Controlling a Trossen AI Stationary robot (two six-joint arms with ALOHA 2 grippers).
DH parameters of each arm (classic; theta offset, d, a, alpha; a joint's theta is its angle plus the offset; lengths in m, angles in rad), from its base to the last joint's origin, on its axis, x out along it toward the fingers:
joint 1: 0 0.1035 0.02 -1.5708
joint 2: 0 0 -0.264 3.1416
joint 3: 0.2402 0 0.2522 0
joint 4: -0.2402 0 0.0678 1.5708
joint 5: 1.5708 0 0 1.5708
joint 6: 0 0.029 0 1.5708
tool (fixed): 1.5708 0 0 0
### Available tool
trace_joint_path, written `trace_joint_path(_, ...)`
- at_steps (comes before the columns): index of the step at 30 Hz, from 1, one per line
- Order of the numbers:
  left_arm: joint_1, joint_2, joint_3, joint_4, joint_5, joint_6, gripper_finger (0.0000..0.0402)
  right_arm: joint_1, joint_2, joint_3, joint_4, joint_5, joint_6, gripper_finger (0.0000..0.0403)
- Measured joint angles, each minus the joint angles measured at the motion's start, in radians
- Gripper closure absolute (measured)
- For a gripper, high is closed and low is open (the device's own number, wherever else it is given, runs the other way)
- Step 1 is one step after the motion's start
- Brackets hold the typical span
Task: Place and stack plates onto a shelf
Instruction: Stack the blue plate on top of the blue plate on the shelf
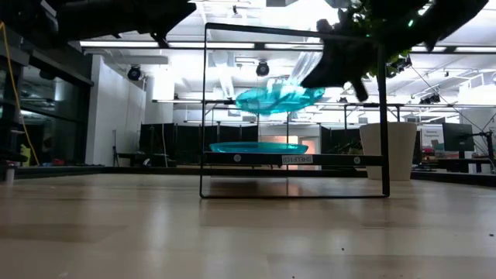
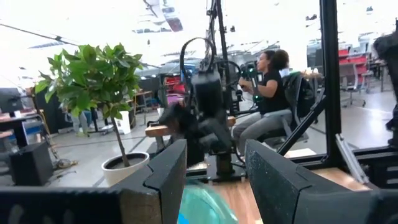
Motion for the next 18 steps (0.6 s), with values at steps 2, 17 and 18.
trace_joint_path(2, 0.000, 0.001, 0.000, -0.002, -0.006, 0.019, 0.0247, -0.005, 0.058, -0.001, 0.026, -0.017, 0.014, 0.0403)
trace_joint_path(17, 0.000, 0.001, 0.000, -0.019, -0.019, -0.008, 0.0247, -0.006, 0.256, -0.001, 0.153, -0.104, 0.082, 0.0403)
trace_joint_path(18, 0.000, 0.001, 0.000, -0.019, -0.019, -0.013, 0.0247, -0.005, 0.261, -0.001, 0.154, -0.104, 0.084, 0.0403)
